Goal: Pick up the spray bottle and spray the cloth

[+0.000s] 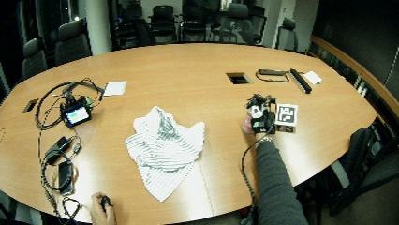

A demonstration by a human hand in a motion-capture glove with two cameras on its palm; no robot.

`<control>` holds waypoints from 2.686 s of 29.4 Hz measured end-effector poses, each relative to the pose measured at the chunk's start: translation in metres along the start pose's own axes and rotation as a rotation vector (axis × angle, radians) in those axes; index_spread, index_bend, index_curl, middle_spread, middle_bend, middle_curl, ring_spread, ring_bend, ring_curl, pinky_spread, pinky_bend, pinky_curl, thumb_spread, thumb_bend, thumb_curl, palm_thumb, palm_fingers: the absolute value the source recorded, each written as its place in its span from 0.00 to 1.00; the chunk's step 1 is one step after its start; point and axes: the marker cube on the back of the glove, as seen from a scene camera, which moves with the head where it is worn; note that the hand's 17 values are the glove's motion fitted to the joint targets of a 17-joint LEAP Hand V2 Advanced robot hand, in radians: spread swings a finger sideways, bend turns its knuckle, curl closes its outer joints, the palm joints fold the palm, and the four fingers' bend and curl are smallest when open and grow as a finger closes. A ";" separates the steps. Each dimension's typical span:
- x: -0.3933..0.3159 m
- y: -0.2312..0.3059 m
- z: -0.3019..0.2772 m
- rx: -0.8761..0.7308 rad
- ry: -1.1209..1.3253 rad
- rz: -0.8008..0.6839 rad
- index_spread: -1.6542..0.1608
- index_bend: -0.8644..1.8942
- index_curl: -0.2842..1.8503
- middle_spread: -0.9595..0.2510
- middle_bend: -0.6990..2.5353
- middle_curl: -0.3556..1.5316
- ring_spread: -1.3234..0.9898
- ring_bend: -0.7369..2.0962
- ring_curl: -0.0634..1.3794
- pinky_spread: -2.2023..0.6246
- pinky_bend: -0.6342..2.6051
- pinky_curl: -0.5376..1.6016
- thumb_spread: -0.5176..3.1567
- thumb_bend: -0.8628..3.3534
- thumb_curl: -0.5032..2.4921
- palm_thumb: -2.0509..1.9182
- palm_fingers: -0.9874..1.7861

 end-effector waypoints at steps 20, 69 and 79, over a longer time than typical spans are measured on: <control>-0.123 0.008 0.034 -0.735 0.188 -0.146 0.75 0.42 0.36 0.60 0.42 0.46 0.48 0.48 0.35 0.67 0.33 0.43 0.53 0.22 0.27 0.72 0.86; -0.264 0.129 0.186 -1.016 -0.184 -0.321 0.74 0.40 0.39 0.60 0.42 0.49 0.48 0.49 0.35 0.67 0.35 0.43 0.54 0.21 0.27 0.73 0.84; -0.201 0.179 0.216 -0.497 -0.362 -0.123 0.74 0.39 0.40 0.59 0.42 0.49 0.48 0.48 0.35 0.67 0.35 0.43 0.54 0.21 0.27 0.73 0.83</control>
